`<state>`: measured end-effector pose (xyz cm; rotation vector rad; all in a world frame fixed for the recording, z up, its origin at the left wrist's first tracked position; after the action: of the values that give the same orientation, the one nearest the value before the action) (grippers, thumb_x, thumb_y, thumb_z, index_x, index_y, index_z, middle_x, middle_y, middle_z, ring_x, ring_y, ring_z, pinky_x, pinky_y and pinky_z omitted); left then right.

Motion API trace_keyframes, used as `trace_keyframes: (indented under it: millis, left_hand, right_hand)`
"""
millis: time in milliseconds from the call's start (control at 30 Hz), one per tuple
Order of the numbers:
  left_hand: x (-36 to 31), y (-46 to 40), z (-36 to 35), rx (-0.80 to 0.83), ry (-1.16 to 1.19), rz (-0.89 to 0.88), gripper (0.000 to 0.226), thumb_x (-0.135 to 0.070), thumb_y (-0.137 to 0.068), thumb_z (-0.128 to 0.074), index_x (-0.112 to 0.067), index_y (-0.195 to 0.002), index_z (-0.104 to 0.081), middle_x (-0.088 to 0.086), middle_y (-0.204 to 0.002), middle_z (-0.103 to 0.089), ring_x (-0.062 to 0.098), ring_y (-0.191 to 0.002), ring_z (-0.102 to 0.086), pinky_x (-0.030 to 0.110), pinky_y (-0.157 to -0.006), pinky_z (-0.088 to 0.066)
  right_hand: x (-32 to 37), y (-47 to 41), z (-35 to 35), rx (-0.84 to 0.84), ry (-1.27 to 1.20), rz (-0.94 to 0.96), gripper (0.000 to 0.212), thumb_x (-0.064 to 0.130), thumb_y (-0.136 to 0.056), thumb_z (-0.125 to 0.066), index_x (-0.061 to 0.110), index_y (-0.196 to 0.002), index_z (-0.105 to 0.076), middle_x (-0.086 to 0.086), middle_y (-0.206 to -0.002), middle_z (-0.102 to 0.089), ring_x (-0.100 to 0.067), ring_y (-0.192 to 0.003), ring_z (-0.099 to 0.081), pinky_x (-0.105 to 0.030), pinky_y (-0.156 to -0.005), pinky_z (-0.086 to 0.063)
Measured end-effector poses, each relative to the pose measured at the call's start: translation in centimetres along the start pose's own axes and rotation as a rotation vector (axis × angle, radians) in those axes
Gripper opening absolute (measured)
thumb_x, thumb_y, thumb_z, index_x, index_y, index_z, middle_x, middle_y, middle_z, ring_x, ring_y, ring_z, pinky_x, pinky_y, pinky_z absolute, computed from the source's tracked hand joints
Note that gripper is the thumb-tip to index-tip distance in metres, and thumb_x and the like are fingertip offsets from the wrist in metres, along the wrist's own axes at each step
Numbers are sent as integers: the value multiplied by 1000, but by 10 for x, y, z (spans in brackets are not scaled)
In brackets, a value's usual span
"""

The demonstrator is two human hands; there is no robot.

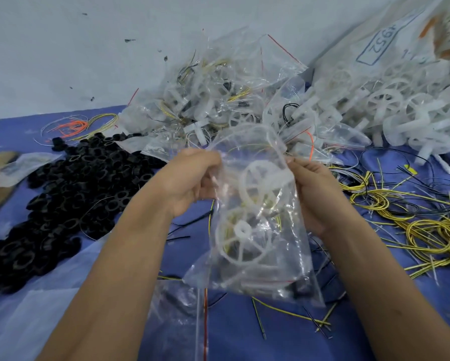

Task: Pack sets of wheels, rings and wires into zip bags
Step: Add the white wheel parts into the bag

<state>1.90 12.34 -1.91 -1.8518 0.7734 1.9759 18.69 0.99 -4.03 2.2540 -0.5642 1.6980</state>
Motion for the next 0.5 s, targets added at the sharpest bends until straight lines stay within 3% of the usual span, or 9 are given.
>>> trace_keyframes:
  millis: [100, 167, 267, 300, 333, 367, 433, 500]
  left_hand:
    - [24, 10, -12, 231, 5, 148, 25, -1, -98, -51, -7, -120, -62, 17, -104, -71, 24, -62, -72, 34, -55, -62]
    - [31, 13, -12, 284, -3, 149, 32, -3, -99, -55, -19, -126, -61, 12, -111, -74, 28, -65, -73, 34, -57, -63]
    - [28, 12, -8, 323, 1, 60, 38, -21, -92, -69, -27, -129, -64, 11, -126, -72, 36, -91, -71, 38, -68, -64]
    - [26, 12, -7, 340, 17, 33, 42, -29, -89, -72, -26, -130, -65, 11, -130, -70, 37, -98, -70, 39, -71, -64]
    - [24, 11, -8, 359, 32, 8, 44, -35, -88, -73, -25, -130, -65, 11, -133, -68, 36, -104, -70, 40, -74, -63]
    - [21, 11, -10, 377, 48, -19, 45, -40, -87, -73, -25, -129, -66, 10, -134, -67, 34, -108, -69, 40, -77, -63]
    - [17, 11, -14, 381, 100, -67, 49, -43, -86, -71, -23, -130, -65, 7, -135, -66, 31, -113, -67, 42, -81, -62]
    - [14, 9, -15, 370, 143, -112, 45, -42, -87, -70, -20, -125, -63, 7, -134, -65, 31, -116, -63, 48, -91, -59]
  right_hand:
    - [-7, -2, 10, -115, 255, 5, 33, 27, -105, -55, 6, -87, -72, -17, -80, -69, -29, -70, -60, -38, -69, -49]
    - [-5, -2, 9, -145, 328, 32, 55, 43, -107, -45, -7, -99, -66, -33, -89, -64, -38, -71, -58, -41, -71, -44]
    - [4, 2, 1, -113, 398, 105, 76, 57, -102, -47, -18, -101, -55, -31, -92, -64, -46, -77, -60, -44, -72, -49]
    - [6, 2, 1, -117, 408, 122, 76, 56, -101, -49, -19, -102, -54, -37, -103, -64, -52, -90, -61, -57, -84, -53]
    - [6, 2, 3, -132, 390, 125, 74, 54, -101, -51, -19, -103, -54, -41, -111, -60, -54, -98, -59, -61, -92, -50]
    - [6, 2, 6, -154, 350, 117, 68, 51, -102, -53, -17, -100, -57, -42, -109, -59, -54, -91, -60, -62, -96, -46]
    - [3, -1, 15, -188, 249, 96, 48, 41, -103, -56, -2, -88, -72, -28, -90, -71, -34, -74, -67, -45, -75, -61]
    - [2, -3, 17, -166, 194, 75, 37, 33, -104, -57, 14, -79, -78, -9, -80, -75, -19, -68, -70, -29, -62, -58]
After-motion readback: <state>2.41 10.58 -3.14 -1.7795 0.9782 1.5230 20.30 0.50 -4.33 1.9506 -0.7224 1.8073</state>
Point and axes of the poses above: each hand's wrist, its own y-axis away from the middle knuckle, its own z-axis out of the back of the hand, x = y × z, the point moved 9 cm from there along -y, towards the middle knuckle
